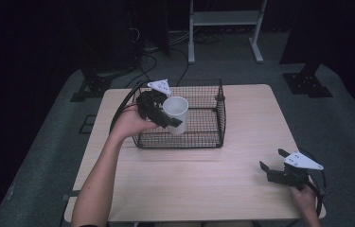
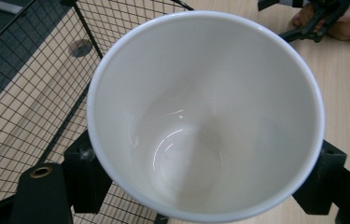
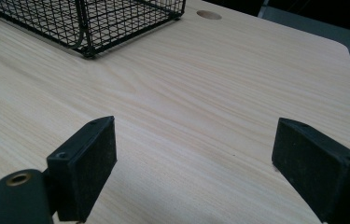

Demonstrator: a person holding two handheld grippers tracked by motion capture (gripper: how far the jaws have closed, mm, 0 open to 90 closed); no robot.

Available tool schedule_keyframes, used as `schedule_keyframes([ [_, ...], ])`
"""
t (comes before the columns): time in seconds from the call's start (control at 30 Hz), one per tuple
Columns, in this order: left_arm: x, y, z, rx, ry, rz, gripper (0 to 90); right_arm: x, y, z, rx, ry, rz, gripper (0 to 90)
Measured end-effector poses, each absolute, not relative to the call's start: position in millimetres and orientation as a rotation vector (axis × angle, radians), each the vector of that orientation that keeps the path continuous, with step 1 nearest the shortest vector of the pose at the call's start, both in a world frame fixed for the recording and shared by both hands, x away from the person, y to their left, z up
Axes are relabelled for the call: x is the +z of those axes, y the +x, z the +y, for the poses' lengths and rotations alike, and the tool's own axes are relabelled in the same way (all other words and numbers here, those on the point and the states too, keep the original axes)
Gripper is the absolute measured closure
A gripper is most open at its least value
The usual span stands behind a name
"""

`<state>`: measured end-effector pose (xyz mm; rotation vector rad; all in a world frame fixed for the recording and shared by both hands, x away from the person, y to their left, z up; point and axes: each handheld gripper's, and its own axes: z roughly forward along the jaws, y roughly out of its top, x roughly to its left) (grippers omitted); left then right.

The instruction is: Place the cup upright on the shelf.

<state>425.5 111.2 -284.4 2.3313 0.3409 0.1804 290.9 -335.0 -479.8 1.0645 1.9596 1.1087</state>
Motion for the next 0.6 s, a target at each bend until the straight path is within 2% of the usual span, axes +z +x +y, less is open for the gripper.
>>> schedule_keyframes([
  [0.6,-299.1,461.2,104.3,0.159,2.354,0.394,21.2,-479.8,291.2,-335.1,1.112,1.058,1.963,13.1],
])
